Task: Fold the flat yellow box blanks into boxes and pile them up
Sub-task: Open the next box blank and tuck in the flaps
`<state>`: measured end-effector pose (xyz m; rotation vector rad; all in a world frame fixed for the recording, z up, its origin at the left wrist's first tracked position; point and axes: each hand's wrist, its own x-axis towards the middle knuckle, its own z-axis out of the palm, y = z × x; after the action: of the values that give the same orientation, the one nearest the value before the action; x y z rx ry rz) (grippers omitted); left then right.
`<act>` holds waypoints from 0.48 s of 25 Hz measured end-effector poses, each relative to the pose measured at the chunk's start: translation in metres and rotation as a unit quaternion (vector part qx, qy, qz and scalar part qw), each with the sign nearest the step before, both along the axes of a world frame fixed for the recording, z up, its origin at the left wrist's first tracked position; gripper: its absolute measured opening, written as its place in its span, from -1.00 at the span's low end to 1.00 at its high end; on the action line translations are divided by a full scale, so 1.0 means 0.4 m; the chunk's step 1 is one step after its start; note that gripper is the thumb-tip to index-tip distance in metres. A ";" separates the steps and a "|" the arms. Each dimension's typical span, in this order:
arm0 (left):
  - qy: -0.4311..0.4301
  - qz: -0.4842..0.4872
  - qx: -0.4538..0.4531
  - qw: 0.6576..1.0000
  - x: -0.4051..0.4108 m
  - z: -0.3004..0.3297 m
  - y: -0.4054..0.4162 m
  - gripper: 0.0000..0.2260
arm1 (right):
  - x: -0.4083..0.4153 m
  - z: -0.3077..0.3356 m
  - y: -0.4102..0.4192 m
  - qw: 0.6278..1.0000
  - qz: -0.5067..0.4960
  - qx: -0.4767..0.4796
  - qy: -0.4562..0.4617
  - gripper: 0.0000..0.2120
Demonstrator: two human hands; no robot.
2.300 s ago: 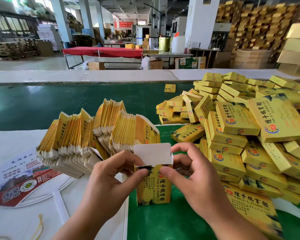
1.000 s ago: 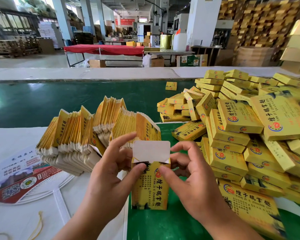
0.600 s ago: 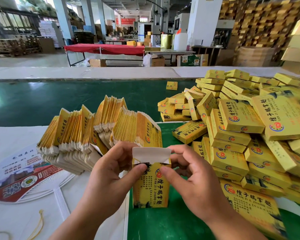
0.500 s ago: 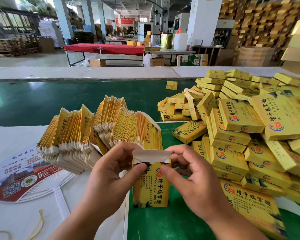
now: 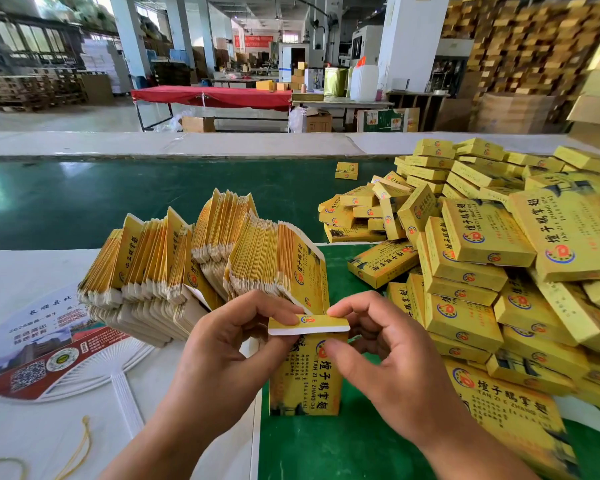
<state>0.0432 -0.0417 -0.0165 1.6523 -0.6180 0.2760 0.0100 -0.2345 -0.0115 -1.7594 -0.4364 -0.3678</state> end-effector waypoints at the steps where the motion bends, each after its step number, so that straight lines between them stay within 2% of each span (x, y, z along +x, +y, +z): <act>1: -0.002 0.002 0.001 1.000 0.000 0.000 0.000 -0.93 | -0.002 0.000 0.000 1.000 0.002 -0.001 0.001 -0.81; 9: -0.014 0.011 0.005 1.000 0.004 -0.007 0.002 -0.94 | 0.003 -0.008 -0.001 1.000 -0.009 -0.024 0.011 -0.76; 12: -0.011 -0.011 -0.004 1.000 0.001 -0.002 0.005 -0.85 | 0.006 -0.013 -0.004 0.999 -0.015 -0.039 0.020 -0.74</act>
<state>0.0434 -0.0395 -0.0174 1.6350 -0.6511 0.2815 0.0122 -0.2359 -0.0165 -1.8486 -0.3999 -0.3399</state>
